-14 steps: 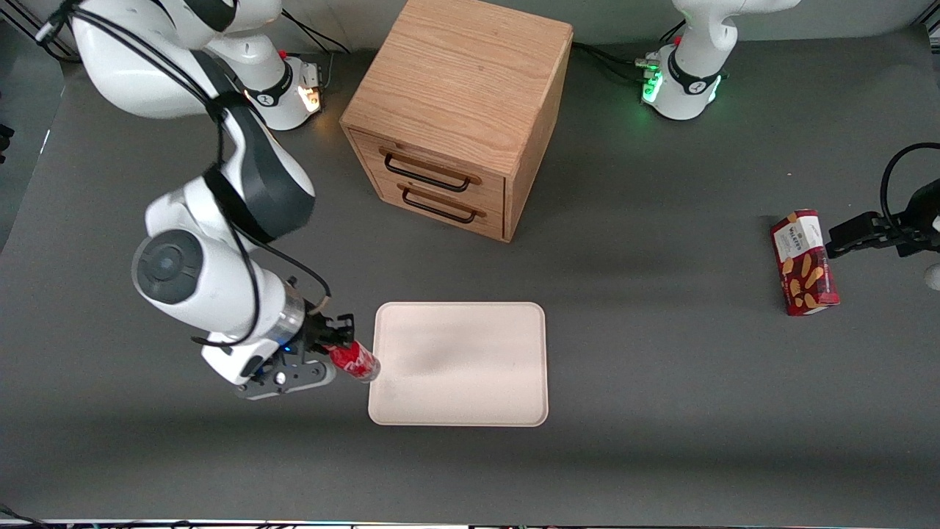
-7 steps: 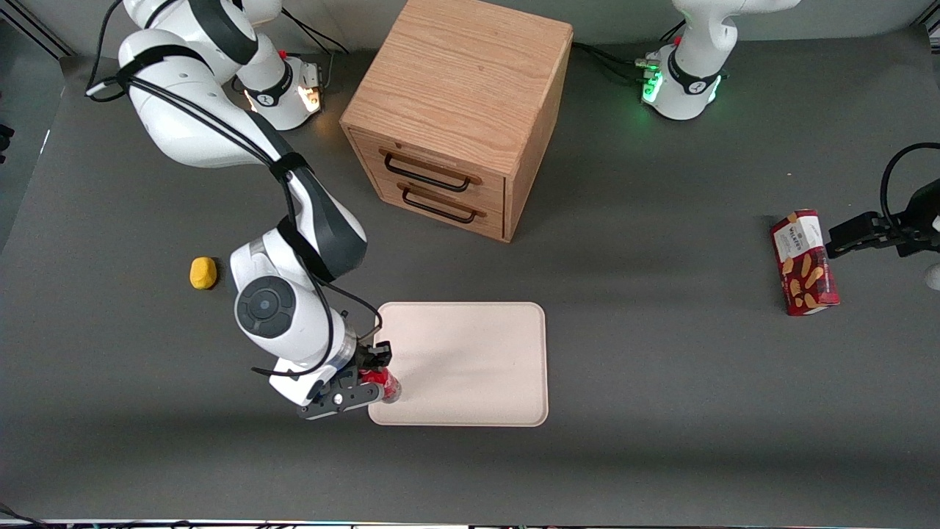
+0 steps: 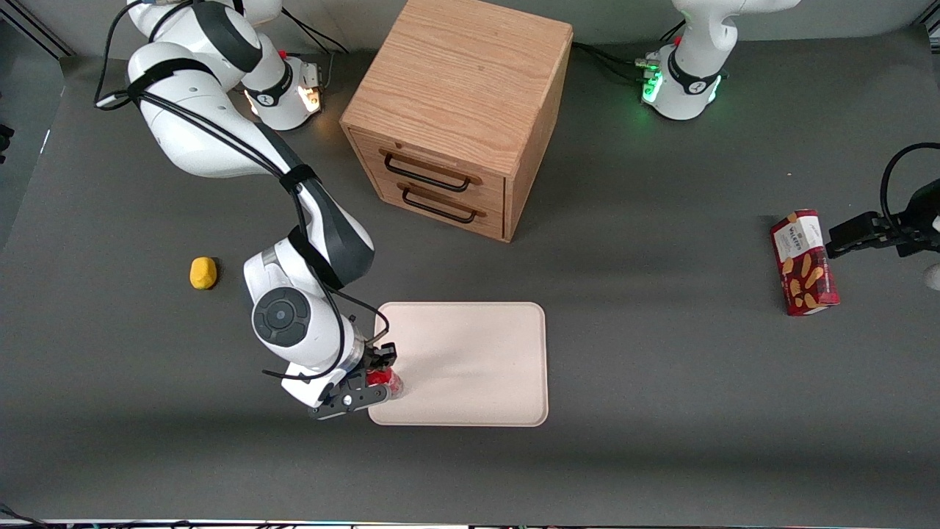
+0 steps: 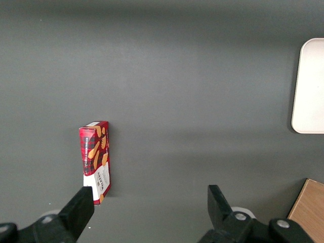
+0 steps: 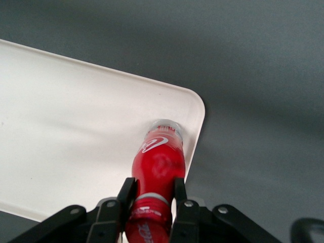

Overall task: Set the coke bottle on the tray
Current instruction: 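Lower the bottle onto the tray's corner and open the right gripper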

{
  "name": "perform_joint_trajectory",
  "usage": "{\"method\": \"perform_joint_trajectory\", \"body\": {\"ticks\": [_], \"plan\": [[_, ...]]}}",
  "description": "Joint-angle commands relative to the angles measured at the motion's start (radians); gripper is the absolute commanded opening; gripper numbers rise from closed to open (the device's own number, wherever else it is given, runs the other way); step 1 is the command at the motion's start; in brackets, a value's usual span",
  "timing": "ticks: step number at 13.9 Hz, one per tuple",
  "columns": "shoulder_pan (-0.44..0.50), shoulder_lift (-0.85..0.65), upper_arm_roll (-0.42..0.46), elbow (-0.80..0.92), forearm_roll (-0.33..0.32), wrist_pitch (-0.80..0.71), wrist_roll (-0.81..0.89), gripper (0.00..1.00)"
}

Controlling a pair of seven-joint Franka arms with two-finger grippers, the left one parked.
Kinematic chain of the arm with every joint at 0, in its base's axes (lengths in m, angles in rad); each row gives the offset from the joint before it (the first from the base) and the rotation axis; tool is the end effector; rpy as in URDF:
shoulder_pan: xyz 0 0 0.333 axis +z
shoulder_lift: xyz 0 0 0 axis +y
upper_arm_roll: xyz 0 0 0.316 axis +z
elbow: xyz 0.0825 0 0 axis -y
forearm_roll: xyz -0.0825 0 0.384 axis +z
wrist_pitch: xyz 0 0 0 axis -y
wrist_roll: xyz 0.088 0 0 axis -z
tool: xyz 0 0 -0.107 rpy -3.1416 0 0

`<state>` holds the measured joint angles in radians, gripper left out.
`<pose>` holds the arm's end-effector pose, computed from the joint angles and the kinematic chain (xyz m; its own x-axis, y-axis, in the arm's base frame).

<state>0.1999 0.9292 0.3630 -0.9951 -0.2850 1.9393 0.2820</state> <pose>0.7199 0.3075 0.3179 0.9725 0.2265 0.0540 0.2284 -0.9730 -0.0336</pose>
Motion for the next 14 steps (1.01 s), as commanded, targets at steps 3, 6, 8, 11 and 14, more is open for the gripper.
{"method": "perform_joint_trajectory", "body": {"ticks": [3,6,8,11,14], "plan": [[-0.008,0.007,0.010,-0.002,-0.023,0.018,0.017,0.83],[-0.014,0.007,0.010,-0.023,-0.022,0.050,0.022,1.00],[-0.019,0.003,0.010,-0.023,-0.020,0.050,0.022,1.00],[-0.039,-0.036,0.010,-0.023,-0.017,0.032,0.022,1.00],[-0.065,-0.122,-0.001,-0.026,0.022,-0.113,0.022,1.00]]}}
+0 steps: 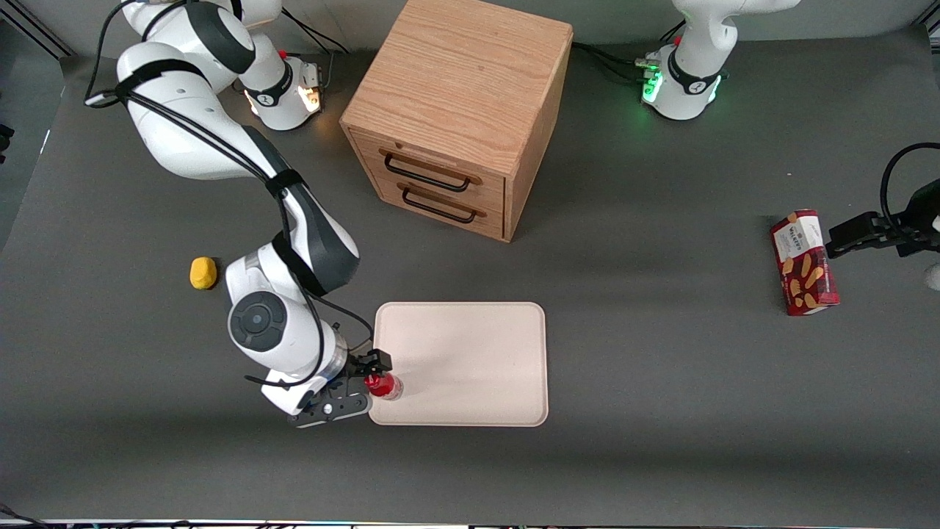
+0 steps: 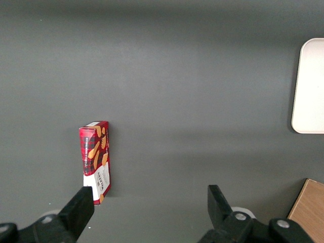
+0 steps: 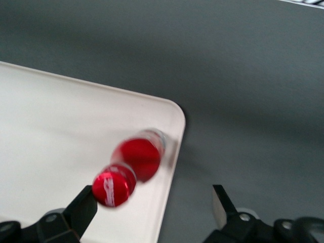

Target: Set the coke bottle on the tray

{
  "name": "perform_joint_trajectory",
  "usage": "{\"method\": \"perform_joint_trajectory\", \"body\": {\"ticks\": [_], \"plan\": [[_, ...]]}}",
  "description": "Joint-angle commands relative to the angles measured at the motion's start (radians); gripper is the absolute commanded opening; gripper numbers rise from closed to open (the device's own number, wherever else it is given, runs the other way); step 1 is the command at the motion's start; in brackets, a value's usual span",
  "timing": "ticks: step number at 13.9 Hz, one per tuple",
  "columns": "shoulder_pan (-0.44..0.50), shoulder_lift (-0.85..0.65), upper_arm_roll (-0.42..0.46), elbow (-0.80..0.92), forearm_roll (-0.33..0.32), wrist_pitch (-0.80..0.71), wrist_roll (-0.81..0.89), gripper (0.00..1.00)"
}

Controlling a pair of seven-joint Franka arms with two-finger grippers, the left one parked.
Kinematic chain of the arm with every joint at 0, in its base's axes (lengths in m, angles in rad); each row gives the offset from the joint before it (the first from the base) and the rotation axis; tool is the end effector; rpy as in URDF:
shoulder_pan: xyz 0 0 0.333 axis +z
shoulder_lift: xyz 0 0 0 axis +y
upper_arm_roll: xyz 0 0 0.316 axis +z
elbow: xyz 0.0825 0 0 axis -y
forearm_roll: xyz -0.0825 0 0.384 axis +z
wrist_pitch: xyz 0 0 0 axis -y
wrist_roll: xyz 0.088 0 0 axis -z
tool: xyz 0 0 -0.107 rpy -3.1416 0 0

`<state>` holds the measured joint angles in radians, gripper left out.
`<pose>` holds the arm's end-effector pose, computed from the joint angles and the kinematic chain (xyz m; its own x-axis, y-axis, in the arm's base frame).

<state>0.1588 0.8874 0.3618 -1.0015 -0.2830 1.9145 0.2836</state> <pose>0.7288 0.2766 0.3444 0.9804 0.1859 0.0653 0.1878 -0.9819 -0.0252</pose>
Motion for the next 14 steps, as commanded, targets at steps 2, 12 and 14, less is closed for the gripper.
{"method": "perform_joint_trajectory", "body": {"ticks": [2,12,14], "plan": [[-0.059,-0.193,-0.062,-0.084,0.123,-0.164,0.000,1.00],[-0.050,-0.947,-0.409,-0.865,0.276,-0.131,-0.152,1.00],[-0.051,-0.950,-0.438,-0.814,0.274,-0.196,-0.143,1.00]]}}
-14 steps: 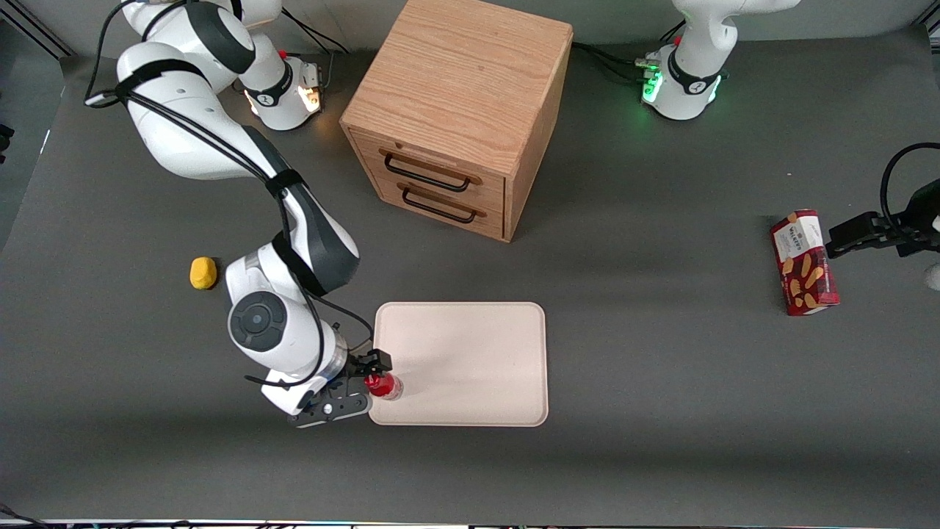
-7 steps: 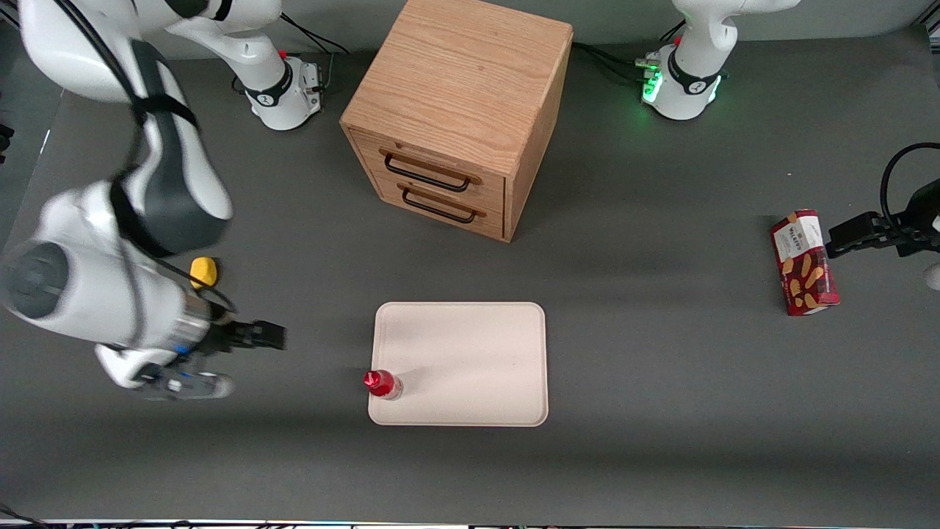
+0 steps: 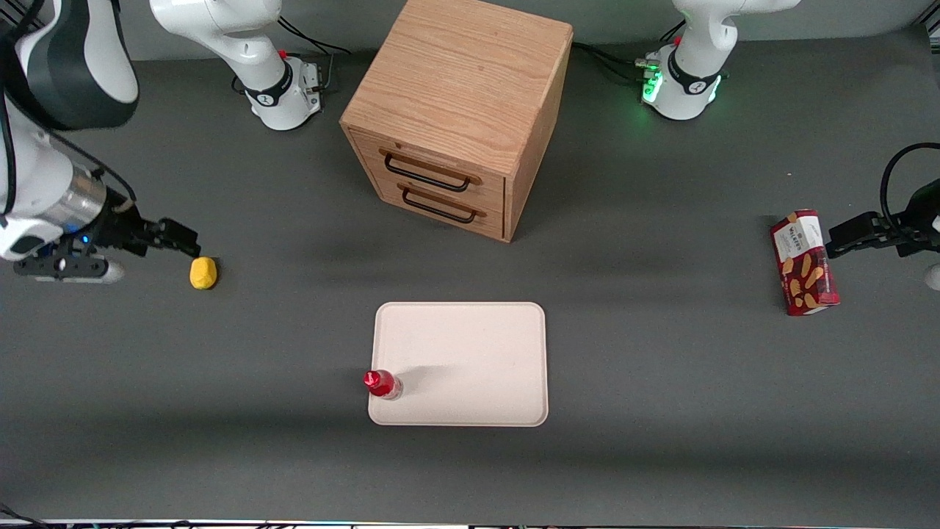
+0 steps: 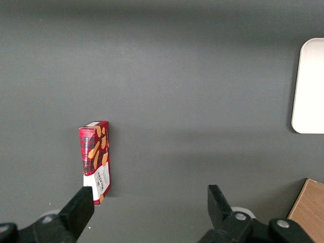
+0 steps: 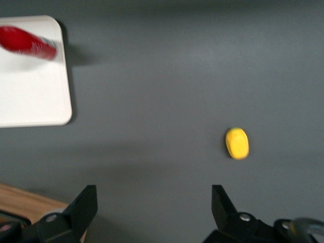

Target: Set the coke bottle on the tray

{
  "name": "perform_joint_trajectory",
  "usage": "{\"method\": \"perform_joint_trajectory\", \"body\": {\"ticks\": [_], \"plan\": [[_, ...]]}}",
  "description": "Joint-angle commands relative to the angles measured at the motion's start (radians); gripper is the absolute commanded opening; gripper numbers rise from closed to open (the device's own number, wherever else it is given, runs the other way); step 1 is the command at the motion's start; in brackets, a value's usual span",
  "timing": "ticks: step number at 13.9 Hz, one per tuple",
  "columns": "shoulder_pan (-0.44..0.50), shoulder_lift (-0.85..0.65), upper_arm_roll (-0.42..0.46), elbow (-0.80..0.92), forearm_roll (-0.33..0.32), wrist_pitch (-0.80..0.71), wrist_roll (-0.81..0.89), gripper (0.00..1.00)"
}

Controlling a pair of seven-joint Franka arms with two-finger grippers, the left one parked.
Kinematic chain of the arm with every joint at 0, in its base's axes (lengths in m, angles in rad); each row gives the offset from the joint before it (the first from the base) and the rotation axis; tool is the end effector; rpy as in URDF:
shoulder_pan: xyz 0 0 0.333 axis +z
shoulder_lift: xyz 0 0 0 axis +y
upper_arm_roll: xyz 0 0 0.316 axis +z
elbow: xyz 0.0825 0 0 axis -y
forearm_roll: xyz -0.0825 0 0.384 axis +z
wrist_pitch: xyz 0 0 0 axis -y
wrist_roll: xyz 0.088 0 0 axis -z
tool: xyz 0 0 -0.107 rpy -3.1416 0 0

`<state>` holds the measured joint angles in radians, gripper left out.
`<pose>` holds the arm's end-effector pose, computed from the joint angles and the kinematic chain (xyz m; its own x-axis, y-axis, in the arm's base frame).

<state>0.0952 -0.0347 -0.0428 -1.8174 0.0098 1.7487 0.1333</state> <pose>0.5478 0.0293 0.5416 0.9960 -0.0825 -0.0352 -0.0828 -0.9965 -0.0064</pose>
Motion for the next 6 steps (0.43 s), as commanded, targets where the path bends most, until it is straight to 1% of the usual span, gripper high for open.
{"method": "perform_joint_trajectory", "body": {"ticks": [1,4,6], "plan": [[0.012,-0.025,-0.052,0.032,-0.017,-0.034,0.009,1.00],[0.011,-0.007,-0.057,0.110,-0.017,-0.109,-0.003,1.00],[0.009,-0.004,-0.058,0.121,-0.017,-0.112,0.005,1.00]]}}
